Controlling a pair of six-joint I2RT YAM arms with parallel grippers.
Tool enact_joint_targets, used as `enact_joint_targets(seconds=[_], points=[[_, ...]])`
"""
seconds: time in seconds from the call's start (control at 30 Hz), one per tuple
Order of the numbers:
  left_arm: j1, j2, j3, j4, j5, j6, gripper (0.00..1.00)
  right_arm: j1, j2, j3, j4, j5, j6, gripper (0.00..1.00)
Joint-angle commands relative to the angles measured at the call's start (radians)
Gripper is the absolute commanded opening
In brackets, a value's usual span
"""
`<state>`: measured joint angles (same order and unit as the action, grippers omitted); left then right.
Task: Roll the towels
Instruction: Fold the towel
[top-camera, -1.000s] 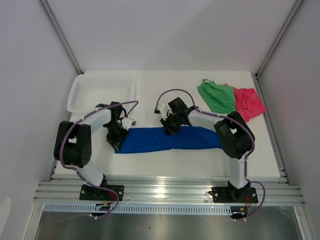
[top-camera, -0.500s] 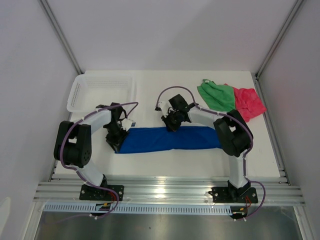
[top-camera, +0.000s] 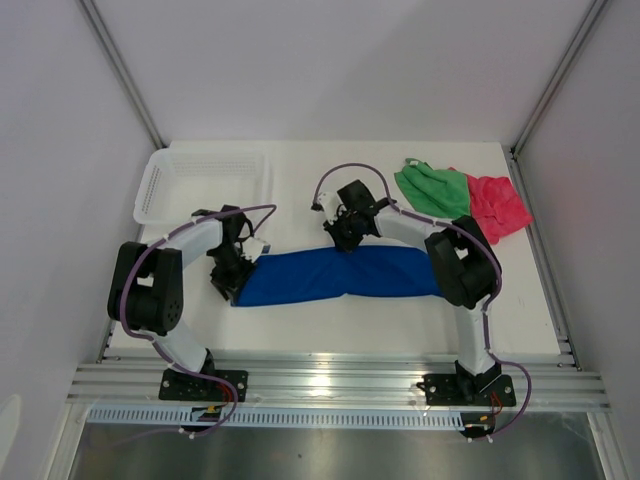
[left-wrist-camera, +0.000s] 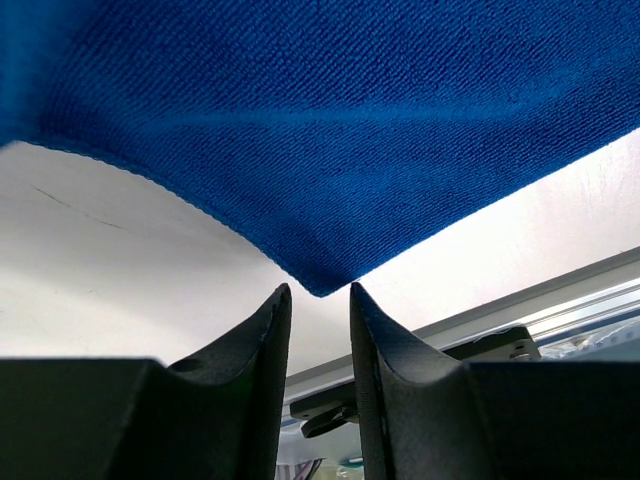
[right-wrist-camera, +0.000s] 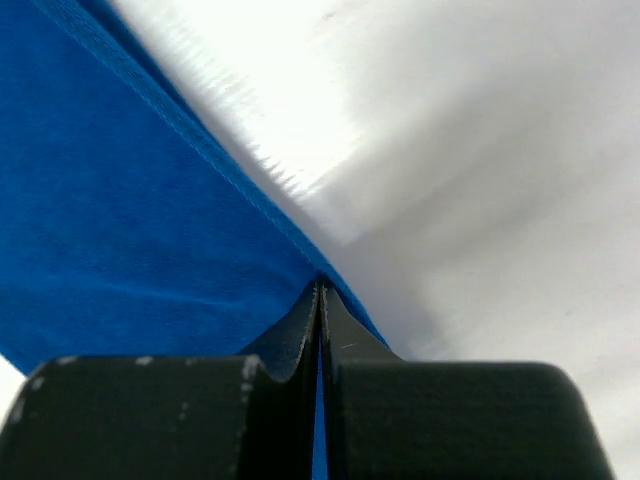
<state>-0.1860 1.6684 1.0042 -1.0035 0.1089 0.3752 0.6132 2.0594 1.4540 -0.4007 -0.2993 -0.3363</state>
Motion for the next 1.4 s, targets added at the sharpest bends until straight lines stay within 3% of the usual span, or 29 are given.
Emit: enact_joint_targets(seconds=[0.0, 0.17, 0.3, 0.4, 0.53, 0.63, 0.77, 0.87, 1.0, 1.37], points=[[-0.004, -0.009, 0.039, -0.001, -0.018, 0.005, 0.34, -0.016, 0.022, 0.066, -0.006, 0.034, 0.013, 0.0], [-0.004, -0.001, 0.083, -0.02, -0.021, 0.01, 0.34, -0.036, 0.056, 0.131, -0.049, 0.061, 0.037, 0.0], [-0.004, -0.013, 0.111, -0.05, -0.029, 0.013, 0.34, -0.067, -0.008, 0.14, -0.047, 0.123, 0.107, 0.01], [-0.004, -0.038, 0.135, -0.082, -0.015, 0.01, 0.35, -0.117, -0.109, 0.066, -0.012, 0.181, 0.21, 0.07], [-0.021, -0.097, 0.12, -0.099, 0.075, 0.017, 0.38, -0.24, -0.348, -0.093, -0.027, 0.238, 0.432, 0.24], [-0.11, -0.16, 0.062, -0.04, 0.068, 0.102, 0.4, -0.366, -0.444, -0.23, -0.117, 0.262, 0.612, 0.25], [-0.274, -0.21, -0.116, 0.066, -0.046, 0.249, 0.42, -0.525, -0.516, -0.395, -0.187, 0.255, 0.769, 0.29], [-0.291, -0.19, -0.134, 0.109, -0.098, 0.274, 0.42, -0.651, -0.576, -0.513, -0.185, 0.221, 0.853, 0.31], [-0.291, -0.185, -0.13, 0.138, -0.216, 0.286, 0.42, -0.691, -0.652, -0.592, -0.213, 0.247, 0.875, 0.32], [-0.29, -0.168, -0.24, 0.195, -0.213, 0.335, 0.43, -0.701, -0.74, -0.722, -0.277, 0.239, 0.953, 0.36]])
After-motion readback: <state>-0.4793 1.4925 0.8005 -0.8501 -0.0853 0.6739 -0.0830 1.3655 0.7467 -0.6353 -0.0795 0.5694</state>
